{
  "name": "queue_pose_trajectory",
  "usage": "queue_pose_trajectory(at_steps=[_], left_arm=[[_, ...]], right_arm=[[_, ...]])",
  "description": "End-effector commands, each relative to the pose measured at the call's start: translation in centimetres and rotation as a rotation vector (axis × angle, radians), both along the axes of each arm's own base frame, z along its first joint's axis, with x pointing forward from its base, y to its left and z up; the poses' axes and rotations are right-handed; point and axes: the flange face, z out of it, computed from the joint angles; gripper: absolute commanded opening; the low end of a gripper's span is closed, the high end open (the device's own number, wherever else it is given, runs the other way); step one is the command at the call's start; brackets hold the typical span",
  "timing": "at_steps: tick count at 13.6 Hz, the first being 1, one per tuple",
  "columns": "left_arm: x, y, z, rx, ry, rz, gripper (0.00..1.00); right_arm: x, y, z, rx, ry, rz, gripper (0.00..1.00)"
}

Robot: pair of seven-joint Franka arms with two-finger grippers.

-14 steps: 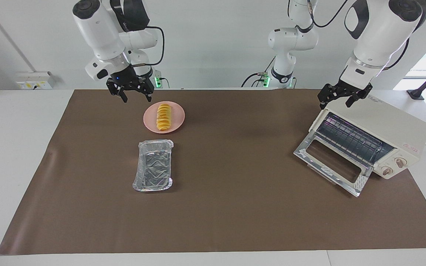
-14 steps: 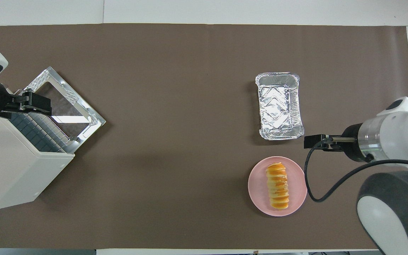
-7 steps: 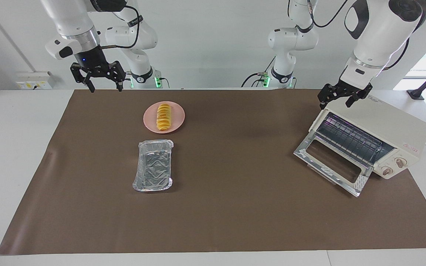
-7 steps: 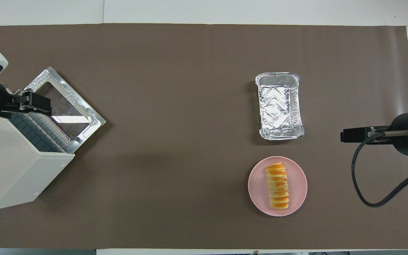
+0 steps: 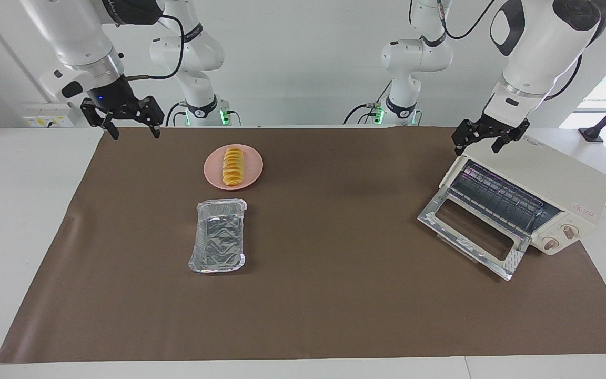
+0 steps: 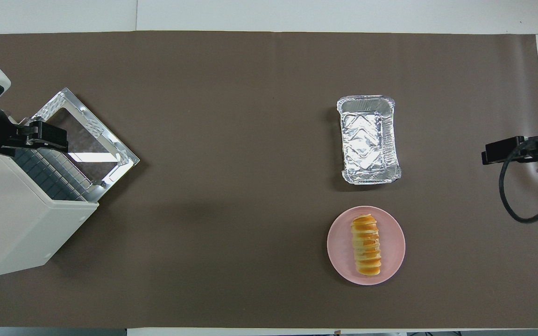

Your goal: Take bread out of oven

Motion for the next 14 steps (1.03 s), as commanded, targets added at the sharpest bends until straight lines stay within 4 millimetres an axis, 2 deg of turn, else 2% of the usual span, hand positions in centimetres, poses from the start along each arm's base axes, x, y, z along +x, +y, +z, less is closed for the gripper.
queue_pose_trajectory(at_steps=[1,9,14], left_arm=[[-0.2,0.3,-0.1,-0.007,0.009,-0.002,1.00],[-0.2,0.3,-0.1,-0.007,0.009,-0.002,1.00],[-0.2,0.3,-0.1,-0.007,0.009,-0.002,1.00]], right_arm=[[0.1,-1.7,0.2,-0.013,0.012,-0.006,1.00],[-0.2,-3.0,0.4,-0.041,0.039,-0.022,1.00],[-0.2,-2.7,0.4,-0.041,0.038,-0.023,1.00]])
